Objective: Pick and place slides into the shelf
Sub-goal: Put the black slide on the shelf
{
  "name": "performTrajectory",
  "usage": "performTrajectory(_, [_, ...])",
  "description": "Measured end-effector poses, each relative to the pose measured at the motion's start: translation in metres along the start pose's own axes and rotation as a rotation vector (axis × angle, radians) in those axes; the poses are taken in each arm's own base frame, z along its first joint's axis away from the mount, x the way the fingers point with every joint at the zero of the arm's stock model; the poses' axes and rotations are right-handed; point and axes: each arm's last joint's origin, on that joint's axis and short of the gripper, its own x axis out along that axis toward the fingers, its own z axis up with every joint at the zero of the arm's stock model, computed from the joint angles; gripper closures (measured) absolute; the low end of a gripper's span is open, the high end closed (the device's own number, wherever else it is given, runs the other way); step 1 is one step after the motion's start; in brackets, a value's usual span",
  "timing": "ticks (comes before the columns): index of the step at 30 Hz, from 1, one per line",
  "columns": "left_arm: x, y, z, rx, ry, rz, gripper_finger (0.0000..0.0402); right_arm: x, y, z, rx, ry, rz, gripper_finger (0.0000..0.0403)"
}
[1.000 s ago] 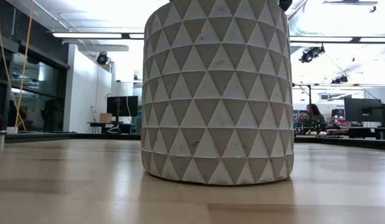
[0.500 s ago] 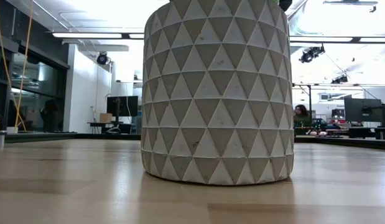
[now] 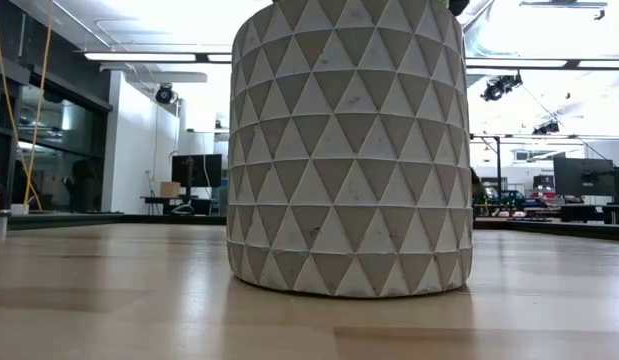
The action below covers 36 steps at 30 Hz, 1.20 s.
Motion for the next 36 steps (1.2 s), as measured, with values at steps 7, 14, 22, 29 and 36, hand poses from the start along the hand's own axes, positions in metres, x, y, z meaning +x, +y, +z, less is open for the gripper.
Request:
performTrajectory(7, [0.000, 0.000, 0.003, 0.006, -0.034, 0.016, 0.0376, -0.028, -0.009, 0.007, 0.045, -0.063, -0.092, 0.0324])
performTrajectory(14, [-0.001, -0.001, 0.006, 0.009, -0.069, 0.016, 0.0376, -0.073, -0.019, 0.009, 0.109, -0.126, -0.214, 0.0307])
performTrajectory(22, [-0.003, 0.002, 0.022, 0.007, -0.234, 0.065, 0.0376, -0.105, -0.021, 0.012, 0.120, -0.245, -0.317, 0.0306])
performTrajectory(29, [-0.006, 0.001, 0.042, -0.006, -0.470, 0.008, 0.0376, -0.102, -0.015, 0.016, 0.126, -0.271, -0.247, 0.0306])
performTrajectory(36, [0.009, -0.003, 0.052, -0.099, -0.649, -0.125, 0.0376, -0.083, 0.002, 0.031, 0.038, -0.369, -0.116, 0.0295])
